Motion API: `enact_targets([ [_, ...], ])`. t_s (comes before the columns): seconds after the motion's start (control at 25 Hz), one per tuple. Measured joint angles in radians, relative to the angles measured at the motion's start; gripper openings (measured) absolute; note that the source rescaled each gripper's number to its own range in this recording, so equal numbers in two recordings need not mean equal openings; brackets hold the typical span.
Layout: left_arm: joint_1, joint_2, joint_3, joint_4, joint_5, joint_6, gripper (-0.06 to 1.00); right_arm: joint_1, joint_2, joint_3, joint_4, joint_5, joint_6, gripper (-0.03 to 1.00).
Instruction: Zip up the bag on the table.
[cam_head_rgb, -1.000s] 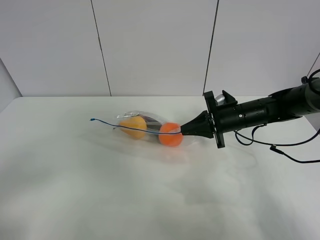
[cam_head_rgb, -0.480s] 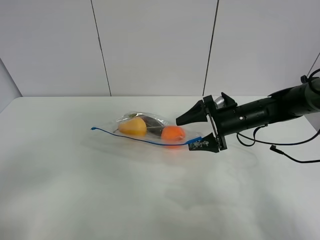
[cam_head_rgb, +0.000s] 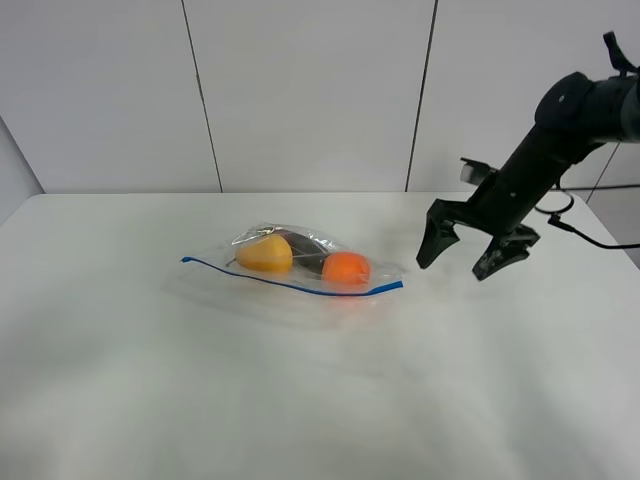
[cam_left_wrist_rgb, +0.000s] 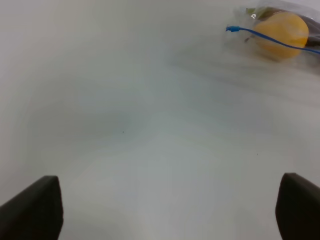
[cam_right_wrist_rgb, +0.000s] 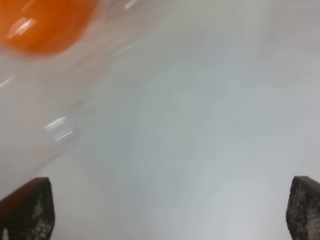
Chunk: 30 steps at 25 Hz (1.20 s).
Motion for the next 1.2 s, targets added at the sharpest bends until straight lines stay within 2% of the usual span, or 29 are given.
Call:
enact_targets([
  [0.16,0.000,0.000,0.000,0.000,0.000,0.000,0.98,0.000,0.000,-0.119,-0.191,0.014,0.078,1.00],
  [0.24,0.000,0.000,0.000,0.000,0.000,0.000,0.98,0.000,-0.010,-0.142,-0.250,0.020,0.087,1.00],
  [0.52,0.000,0.000,0.000,0.000,0.000,0.000,0.98,0.000,-0.137,-0.072,-0.310,0.024,0.103,1.00],
  [0.76,0.000,0.000,0.000,0.000,0.000,0.000,0.98,0.000,-0.385,0.147,-0.314,0.025,0.118,1.00],
  [1.08,0.000,0.000,0.000,0.000,0.000,0.000,0.98,0.000,-0.828,0.609,-0.314,0.023,0.121,1.00],
  [1.2,0.000,0.000,0.000,0.000,0.000,0.000,0.98,0.000,-1.027,0.787,-0.314,-0.046,0.143,1.00],
])
